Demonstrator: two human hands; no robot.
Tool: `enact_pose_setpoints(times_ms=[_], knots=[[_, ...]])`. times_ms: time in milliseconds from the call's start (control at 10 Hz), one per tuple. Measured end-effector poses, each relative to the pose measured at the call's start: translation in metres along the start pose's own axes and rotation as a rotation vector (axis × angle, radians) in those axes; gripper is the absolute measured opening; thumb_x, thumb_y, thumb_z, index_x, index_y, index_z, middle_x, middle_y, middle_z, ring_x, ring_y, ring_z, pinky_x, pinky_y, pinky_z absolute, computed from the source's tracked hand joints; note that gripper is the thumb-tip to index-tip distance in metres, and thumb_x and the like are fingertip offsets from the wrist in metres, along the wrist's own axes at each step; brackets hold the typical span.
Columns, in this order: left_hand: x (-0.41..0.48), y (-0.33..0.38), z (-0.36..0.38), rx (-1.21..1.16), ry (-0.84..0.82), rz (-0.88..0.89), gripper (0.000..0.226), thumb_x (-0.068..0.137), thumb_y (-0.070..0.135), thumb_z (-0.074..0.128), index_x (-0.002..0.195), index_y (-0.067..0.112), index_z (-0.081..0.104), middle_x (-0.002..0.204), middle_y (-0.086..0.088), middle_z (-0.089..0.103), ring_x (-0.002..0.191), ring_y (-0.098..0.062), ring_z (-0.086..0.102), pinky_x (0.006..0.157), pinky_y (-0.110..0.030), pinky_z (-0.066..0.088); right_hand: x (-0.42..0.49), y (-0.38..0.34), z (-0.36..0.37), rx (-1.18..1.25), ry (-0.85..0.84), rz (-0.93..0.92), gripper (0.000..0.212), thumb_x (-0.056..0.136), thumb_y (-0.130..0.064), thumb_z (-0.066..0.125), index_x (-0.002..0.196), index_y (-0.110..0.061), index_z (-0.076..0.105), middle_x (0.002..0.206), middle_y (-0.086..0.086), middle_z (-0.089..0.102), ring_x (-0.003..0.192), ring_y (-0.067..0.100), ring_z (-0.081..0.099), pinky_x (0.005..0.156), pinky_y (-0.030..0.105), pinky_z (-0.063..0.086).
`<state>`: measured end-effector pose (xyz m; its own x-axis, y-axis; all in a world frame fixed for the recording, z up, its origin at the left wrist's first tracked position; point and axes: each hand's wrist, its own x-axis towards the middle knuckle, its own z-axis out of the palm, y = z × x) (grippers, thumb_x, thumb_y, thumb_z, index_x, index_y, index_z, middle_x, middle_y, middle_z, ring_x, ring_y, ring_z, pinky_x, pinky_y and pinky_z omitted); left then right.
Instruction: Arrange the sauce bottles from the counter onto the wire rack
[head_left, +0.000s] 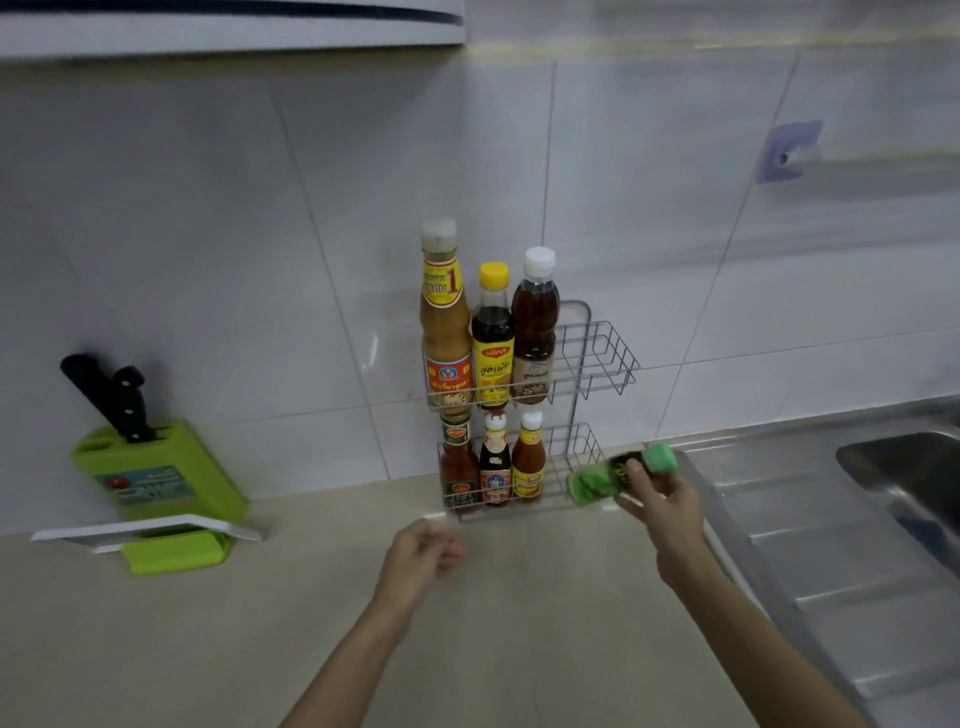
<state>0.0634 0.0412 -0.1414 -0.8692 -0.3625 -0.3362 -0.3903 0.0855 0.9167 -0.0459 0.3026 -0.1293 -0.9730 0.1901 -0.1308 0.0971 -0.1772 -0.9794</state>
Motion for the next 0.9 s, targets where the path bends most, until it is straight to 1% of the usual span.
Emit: enact_pose_setpoints(times_ms=[100, 200, 300, 400, 500, 600, 700, 800, 900], knots=[[0.036, 0.002, -0.017, -0.122, 0.154, -0.044, 0.018, 0.093, 0.0, 0.045, 0.099, -0.008, 0.06, 0.09, -0.023, 0.069, 0.079, -0.03, 0.063, 0.07, -0.031, 0.053, 0.043, 0.007, 0.013, 0.019, 0.083, -0.052, 0.024, 0.09, -0.015, 0.063, 0.111, -0.006, 0.059, 0.104, 0.017, 0.061, 0.102, 0.036, 0.063, 0.082, 0.043, 0.058], [0.051, 0.005, -0.015, -0.178, 0.171, -0.063, 0.019, 0.094, 0.004, 0.046, 0.104, -0.007, 0.059, 0.095, -0.021, 0.067, 0.084, -0.03, 0.062, 0.074, -0.032, 0.051, 0.057, 0.013, 0.024, -0.123, 0.052, -0.101, 0.021, 0.088, -0.017, 0.065, 0.107, -0.01, 0.06, 0.103, 0.014, 0.065, 0.099, 0.03, 0.065, 0.087, 0.048, 0.056], [0.064, 0.006, -0.003, -0.167, 0.099, -0.099, 0.028, 0.099, 0.023, 0.045, 0.112, 0.002, 0.057, 0.106, -0.011, 0.065, 0.103, -0.026, 0.06, 0.089, -0.034, 0.045, 0.071, 0.022, 0.038, -0.436, -0.098, -0.219, 0.02, 0.087, -0.017, 0.066, 0.105, -0.009, 0.062, 0.094, 0.001, 0.065, 0.092, 0.022, 0.065, 0.079, 0.037, 0.054], [0.072, 0.003, 0.002, -0.163, 0.028, -0.134, 0.039, 0.101, 0.035, 0.037, 0.123, 0.008, 0.053, 0.118, -0.006, 0.061, 0.113, -0.021, 0.055, 0.102, -0.035, 0.039, 0.08, 0.03, 0.043, -0.584, -0.263, -0.268, 0.023, 0.087, -0.016, 0.066, 0.108, -0.008, 0.062, 0.097, 0.004, 0.067, 0.091, 0.02, 0.065, 0.076, 0.031, 0.053], [0.079, -0.005, 0.008, -0.148, -0.05, -0.143, 0.052, 0.099, 0.049, 0.026, 0.136, 0.019, 0.048, 0.129, 0.003, 0.055, 0.125, -0.014, 0.048, 0.11, -0.034, 0.03, 0.09, 0.041, 0.044, -0.729, -0.453, -0.283, 0.025, 0.086, -0.015, 0.067, 0.11, -0.01, 0.062, 0.103, 0.007, 0.069, 0.094, 0.02, 0.066, 0.081, 0.036, 0.056], [0.082, -0.009, 0.013, -0.162, -0.066, -0.133, 0.054, 0.098, 0.053, 0.023, 0.138, 0.025, 0.046, 0.129, 0.01, 0.052, 0.126, -0.008, 0.044, 0.11, -0.03, 0.026, 0.088, 0.046, 0.042, -0.759, -0.486, -0.273, 0.027, 0.086, -0.014, 0.067, 0.112, -0.011, 0.062, 0.104, 0.006, 0.069, 0.096, 0.02, 0.066, 0.083, 0.035, 0.055], [0.081, -0.017, 0.02, -0.074, -0.083, -0.073, 0.065, 0.088, 0.07, 0.024, 0.139, 0.035, 0.043, 0.141, 0.016, 0.047, 0.133, -0.006, 0.04, 0.115, -0.031, 0.025, 0.092, 0.045, 0.042, -0.793, -0.557, -0.256, 0.03, 0.088, -0.014, 0.065, 0.118, -0.01, 0.06, 0.106, 0.001, 0.066, 0.1, 0.02, 0.064, 0.082, 0.026, 0.048], [0.081, -0.019, 0.02, 0.021, -0.049, -0.046, 0.067, 0.087, 0.071, 0.025, 0.14, 0.034, 0.042, 0.147, 0.011, 0.046, 0.137, -0.01, 0.039, 0.119, -0.037, 0.026, 0.092, 0.04, 0.043, -0.801, -0.603, -0.226, 0.033, 0.09, -0.013, 0.062, 0.122, -0.008, 0.057, 0.111, 0.0, 0.062, 0.108, 0.023, 0.062, 0.085, 0.025, 0.044], [0.082, -0.018, 0.011, 0.139, -0.08, -0.045, 0.058, 0.095, 0.058, 0.026, 0.141, 0.026, 0.044, 0.148, 0.004, 0.045, 0.138, -0.015, 0.039, 0.119, -0.034, 0.025, 0.077, 0.038, 0.04, -0.846, -0.611, -0.305, 0.045, 0.092, -0.016, 0.059, 0.134, -0.009, 0.047, 0.124, -0.002, 0.052, 0.124, 0.024, 0.051, 0.096, 0.026, 0.036]])
